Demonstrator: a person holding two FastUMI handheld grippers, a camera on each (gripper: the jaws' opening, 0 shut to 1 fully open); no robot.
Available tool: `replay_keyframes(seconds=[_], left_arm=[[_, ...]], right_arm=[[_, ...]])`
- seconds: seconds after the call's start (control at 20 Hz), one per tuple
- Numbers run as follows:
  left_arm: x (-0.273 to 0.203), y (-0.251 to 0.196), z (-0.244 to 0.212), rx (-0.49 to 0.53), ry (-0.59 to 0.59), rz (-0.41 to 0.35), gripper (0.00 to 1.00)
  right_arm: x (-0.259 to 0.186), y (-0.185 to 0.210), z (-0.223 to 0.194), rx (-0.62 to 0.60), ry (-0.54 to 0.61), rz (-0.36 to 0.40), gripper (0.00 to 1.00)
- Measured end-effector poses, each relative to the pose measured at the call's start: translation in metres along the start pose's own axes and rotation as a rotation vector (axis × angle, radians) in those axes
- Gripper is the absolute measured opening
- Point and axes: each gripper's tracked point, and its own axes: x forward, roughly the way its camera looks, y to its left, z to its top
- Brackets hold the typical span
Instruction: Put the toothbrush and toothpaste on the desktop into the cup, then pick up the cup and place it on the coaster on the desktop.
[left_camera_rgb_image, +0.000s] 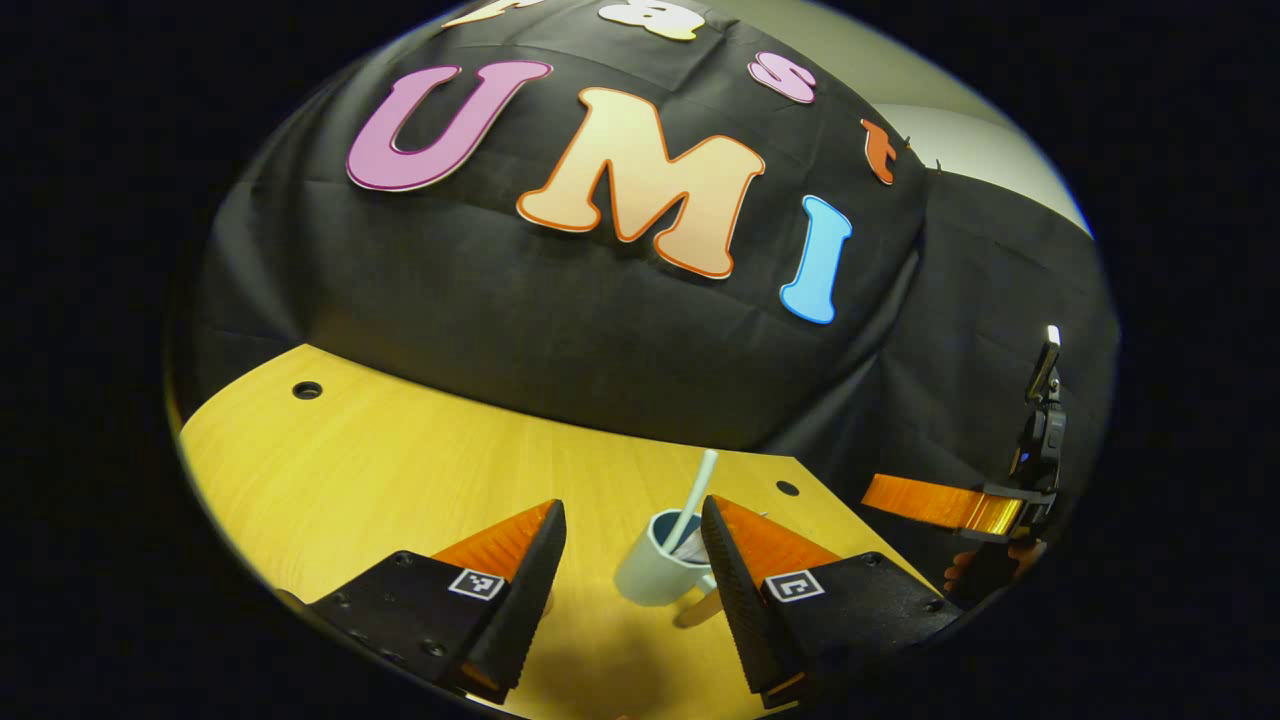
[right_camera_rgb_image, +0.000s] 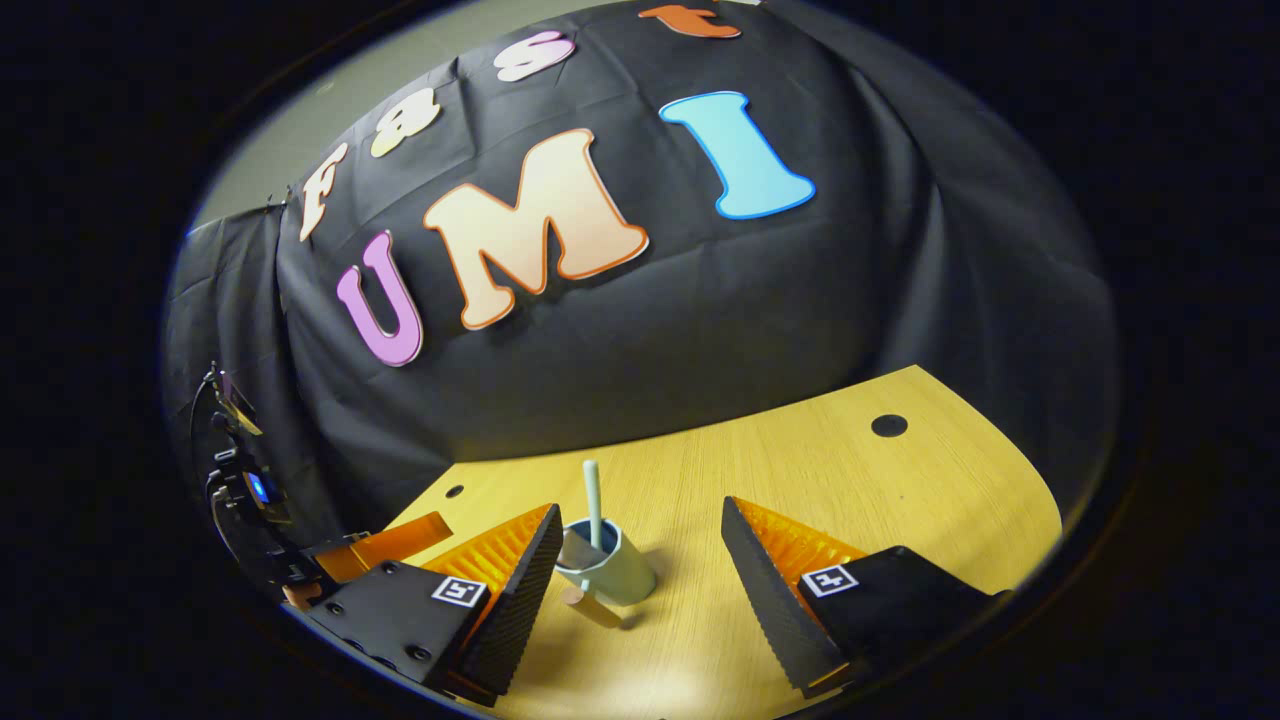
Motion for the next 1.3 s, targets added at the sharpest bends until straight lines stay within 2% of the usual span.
replay_keyframes(seconds=[0.3,0.6,0.75,0.8,0.85,1.15,1.2,1.3], left_arm=[[-0.050,0.056,-0.021,-0.007,0.065,0.039,0.79],[-0.099,0.120,-0.050,-0.037,0.144,0.117,0.79],[-0.115,0.147,-0.053,-0.056,0.148,0.162,0.79],[-0.121,0.157,-0.054,-0.060,0.150,0.177,0.79],[-0.125,0.165,-0.053,-0.064,0.147,0.190,0.79],[-0.143,0.203,-0.070,-0.091,0.182,0.253,0.79],[-0.147,0.208,-0.076,-0.094,0.192,0.261,0.79],[-0.152,0.212,-0.080,-0.105,0.202,0.271,0.80]], right_arm=[[0.009,0.034,-0.025,-0.091,0.146,-0.018,0.98],[0.028,0.056,-0.056,-0.195,0.304,-0.044,0.98],[0.039,0.054,-0.077,-0.242,0.413,-0.082,0.98],[0.042,0.052,-0.088,-0.253,0.460,-0.096,0.95],[0.045,0.050,-0.103,-0.263,0.503,-0.107,0.98],[0.059,0.044,-0.131,-0.306,0.685,-0.160,0.98],[0.061,0.042,-0.135,-0.315,0.708,-0.168,0.94],[0.063,0.039,-0.143,-0.311,0.757,-0.190,0.98]])
